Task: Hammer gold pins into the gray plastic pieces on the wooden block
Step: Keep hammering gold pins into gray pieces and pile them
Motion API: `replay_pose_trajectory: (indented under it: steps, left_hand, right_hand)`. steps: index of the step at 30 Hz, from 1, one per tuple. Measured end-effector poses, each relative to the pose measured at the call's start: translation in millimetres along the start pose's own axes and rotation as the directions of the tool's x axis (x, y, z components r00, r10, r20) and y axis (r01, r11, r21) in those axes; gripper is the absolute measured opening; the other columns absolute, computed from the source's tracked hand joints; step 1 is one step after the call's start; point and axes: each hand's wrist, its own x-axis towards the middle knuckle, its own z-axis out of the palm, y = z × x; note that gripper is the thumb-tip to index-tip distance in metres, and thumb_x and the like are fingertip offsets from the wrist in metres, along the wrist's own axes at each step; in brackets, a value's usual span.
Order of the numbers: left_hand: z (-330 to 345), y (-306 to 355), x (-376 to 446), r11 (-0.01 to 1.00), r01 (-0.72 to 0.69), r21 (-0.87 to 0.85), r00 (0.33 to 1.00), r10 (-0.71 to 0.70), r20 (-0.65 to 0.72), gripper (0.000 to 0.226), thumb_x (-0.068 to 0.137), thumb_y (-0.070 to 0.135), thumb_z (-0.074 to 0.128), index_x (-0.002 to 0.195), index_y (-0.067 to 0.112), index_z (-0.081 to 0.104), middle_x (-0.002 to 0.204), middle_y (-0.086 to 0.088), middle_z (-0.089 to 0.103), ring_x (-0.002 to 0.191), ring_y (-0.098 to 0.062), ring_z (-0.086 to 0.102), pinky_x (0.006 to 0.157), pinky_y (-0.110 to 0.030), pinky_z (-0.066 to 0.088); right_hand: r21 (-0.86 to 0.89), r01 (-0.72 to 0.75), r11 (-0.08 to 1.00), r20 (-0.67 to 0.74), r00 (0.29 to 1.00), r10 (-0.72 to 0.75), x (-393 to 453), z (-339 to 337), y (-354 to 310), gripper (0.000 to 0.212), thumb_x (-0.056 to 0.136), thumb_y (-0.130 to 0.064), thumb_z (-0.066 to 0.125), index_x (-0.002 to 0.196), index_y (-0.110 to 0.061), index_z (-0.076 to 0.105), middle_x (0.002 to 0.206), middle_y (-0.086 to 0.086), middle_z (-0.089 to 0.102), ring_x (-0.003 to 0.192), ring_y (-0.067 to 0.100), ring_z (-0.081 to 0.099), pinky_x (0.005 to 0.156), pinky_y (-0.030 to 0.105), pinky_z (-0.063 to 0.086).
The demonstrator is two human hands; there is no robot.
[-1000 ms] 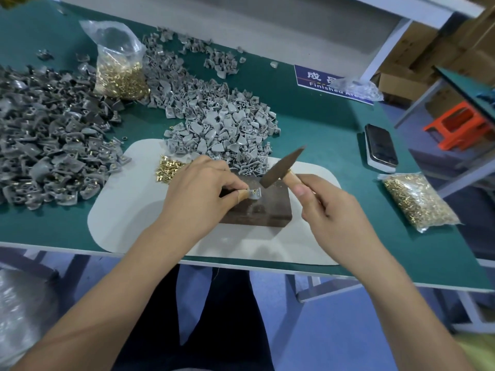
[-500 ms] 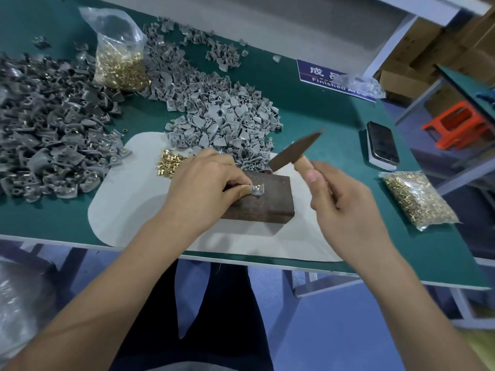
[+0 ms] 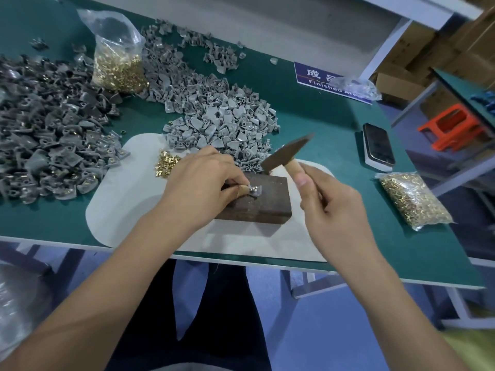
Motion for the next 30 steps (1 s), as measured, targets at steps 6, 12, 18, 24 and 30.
replay_pose_trajectory:
  steps: [6, 12, 18, 24, 30]
  left_hand:
    - [-0.5, 1.1, 0.6, 1.0, 0.006, -0.006, 1.0, -0.006, -0.001, 0.014, 0.084, 0.049, 0.075, 0.095, 0.039, 0.078, 0.086, 0.018, 0.067, 0.092, -0.011, 0.051, 0.07, -0.032, 0.041]
    - [5.1, -0.1, -6.7, 0.991, 0.061, -0.121, 0.997, -0.066, -0.032, 0.009, 0.086, 0.044, 0.075, 0.09, 0.036, 0.079, 0.084, 0.017, 0.067, 0.089, -0.011, 0.051, 0.073, -0.034, 0.043]
    - [2.5, -15.9, -33.2, 0.895, 0.211, -0.394, 0.947, -0.287, -0.146, 0.004, 0.087, 0.032, 0.073, 0.084, 0.033, 0.071, 0.086, 0.018, 0.067, 0.096, -0.009, 0.056, 0.086, -0.033, 0.046]
    - [-8.0, -38.9, -54.0, 0.886, 0.312, -0.342, 0.906, -0.386, -0.175, 0.007, 0.086, 0.027, 0.074, 0.086, 0.032, 0.069, 0.088, 0.017, 0.063, 0.095, -0.008, 0.049, 0.077, -0.015, 0.036]
    - [-25.9, -68.3, -69.0, 0.891, 0.383, -0.243, 0.84, -0.446, -0.31, 0.005, 0.085, 0.032, 0.071, 0.087, 0.033, 0.067, 0.087, 0.016, 0.06, 0.094, -0.008, 0.047, 0.081, -0.025, 0.038]
  right_hand:
    - [0.022, -0.085, 0.996, 0.058, 0.995, 0.084, 0.4, -2.3, 13.0, 0.034, 0.104, -0.051, 0.044, 0.128, -0.045, 0.067, 0.063, -0.034, 0.055, 0.062, -0.003, 0.054, 0.055, 0.009, 0.037]
    - [-0.358, -0.383, 0.852, -0.158, 0.924, 0.349, 8.1, -2.2, 54.0, 0.04, 0.107, -0.039, 0.039, 0.145, -0.042, 0.05, 0.115, 0.001, 0.066, 0.102, 0.033, 0.06, 0.076, 0.037, 0.036]
    - [-0.437, -0.444, 0.782, -0.173, 0.895, 0.411, 6.0, 20.6, 60.4, 0.044, 0.102, -0.019, 0.047, 0.137, -0.043, 0.058, 0.11, 0.003, 0.05, 0.1, 0.032, 0.05, 0.081, 0.04, 0.036]
    - [-0.261, -0.358, 0.897, -0.261, 0.92, 0.292, 23.1, 27.4, 42.7, 0.029, 0.101, -0.025, 0.057, 0.127, -0.026, 0.07, 0.118, 0.014, 0.061, 0.111, 0.036, 0.046, 0.097, 0.046, 0.038]
    - [-0.107, 0.078, 0.991, -0.193, 0.976, -0.097, 35.3, 74.5, -15.5, 0.018, 0.098, -0.016, 0.061, 0.105, -0.019, 0.077, 0.1, 0.001, 0.071, 0.099, 0.021, 0.058, 0.089, 0.035, 0.044]
